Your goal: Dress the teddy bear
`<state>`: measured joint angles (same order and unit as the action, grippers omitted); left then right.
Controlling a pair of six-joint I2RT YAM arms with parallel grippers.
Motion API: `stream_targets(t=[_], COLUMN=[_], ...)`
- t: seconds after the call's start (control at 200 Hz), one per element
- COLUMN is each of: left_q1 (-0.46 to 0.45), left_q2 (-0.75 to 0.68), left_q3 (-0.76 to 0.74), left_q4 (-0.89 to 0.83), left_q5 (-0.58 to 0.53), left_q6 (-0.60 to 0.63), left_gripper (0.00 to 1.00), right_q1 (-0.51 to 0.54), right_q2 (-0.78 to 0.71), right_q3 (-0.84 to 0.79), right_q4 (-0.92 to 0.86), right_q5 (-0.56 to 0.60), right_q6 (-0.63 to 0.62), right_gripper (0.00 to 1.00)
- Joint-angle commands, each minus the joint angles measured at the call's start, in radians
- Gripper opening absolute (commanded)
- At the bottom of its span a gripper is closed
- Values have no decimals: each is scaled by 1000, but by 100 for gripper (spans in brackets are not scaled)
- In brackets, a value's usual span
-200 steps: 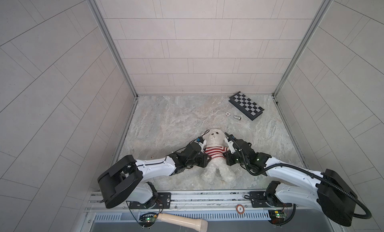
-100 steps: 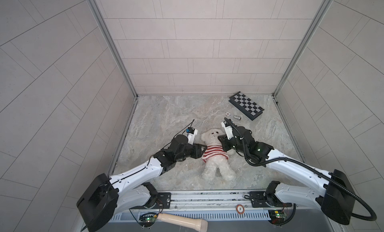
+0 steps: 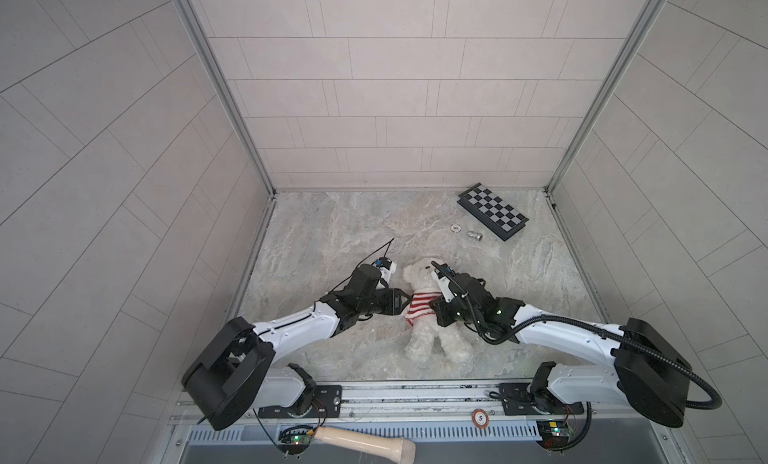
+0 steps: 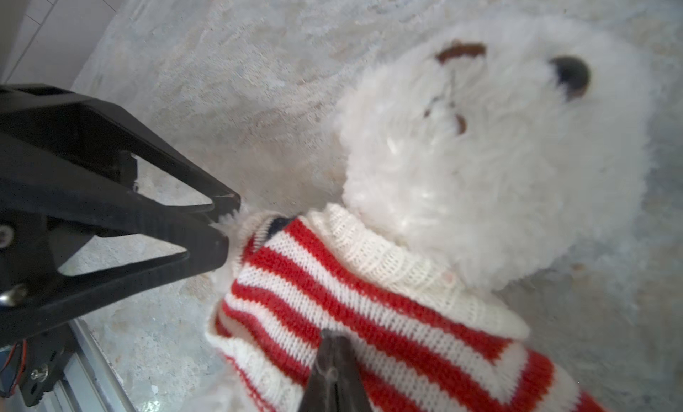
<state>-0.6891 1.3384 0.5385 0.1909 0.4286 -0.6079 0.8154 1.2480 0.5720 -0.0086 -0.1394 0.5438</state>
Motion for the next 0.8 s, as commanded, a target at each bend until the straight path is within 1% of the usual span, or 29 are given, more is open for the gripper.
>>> stream_targets(t=[0.0,0.06,0.205,0.275,0.335,0.39,0.461,0.491,0.551,0.576,0.661,0.796], left_q1=[-33,-53,-76,-76,-76,-76,-83,-88,-103,-111,-137,-147], left_q2=[44,72,104,94,74,51,27,18,8,7,2,7], left_q3=[8,0,-45,-61,-70,-77,-81,-83,-82,-81,-84,-87], left_q4=[50,64,157,176,182,188,185,182,176,174,165,174], left_q5=[-13,-26,-14,-14,-19,-20,-22,-22,-27,-30,-51,-68], left_q6=[-6,-8,-55,-66,-68,-67,-65,-63,-64,-65,-69,-79], left_gripper=[44,43,39,34,27,25,28,31,41,44,44,41], right_q1=[2,-1,-9,-13,-15,-16,-18,-18,-18,-18,-18,-18], right_q2=[-52,-72,-112,-127,-146,-163,-180,-185,-189,-188,-185,-184], right_q3=[-50,-79,-120,-132,-145,-154,-159,-159,-159,-158,-160,-177], right_q4=[-36,-36,-52,-68,-78,-86,-97,-97,-97,-97,-86,-70], right_q5=[50,70,94,110,124,137,146,150,153,153,143,139], right_q6=[35,25,20,21,25,25,22,20,16,16,16,22], right_gripper=[5,5,5,5,5,5,6,6,6,7,7,7])
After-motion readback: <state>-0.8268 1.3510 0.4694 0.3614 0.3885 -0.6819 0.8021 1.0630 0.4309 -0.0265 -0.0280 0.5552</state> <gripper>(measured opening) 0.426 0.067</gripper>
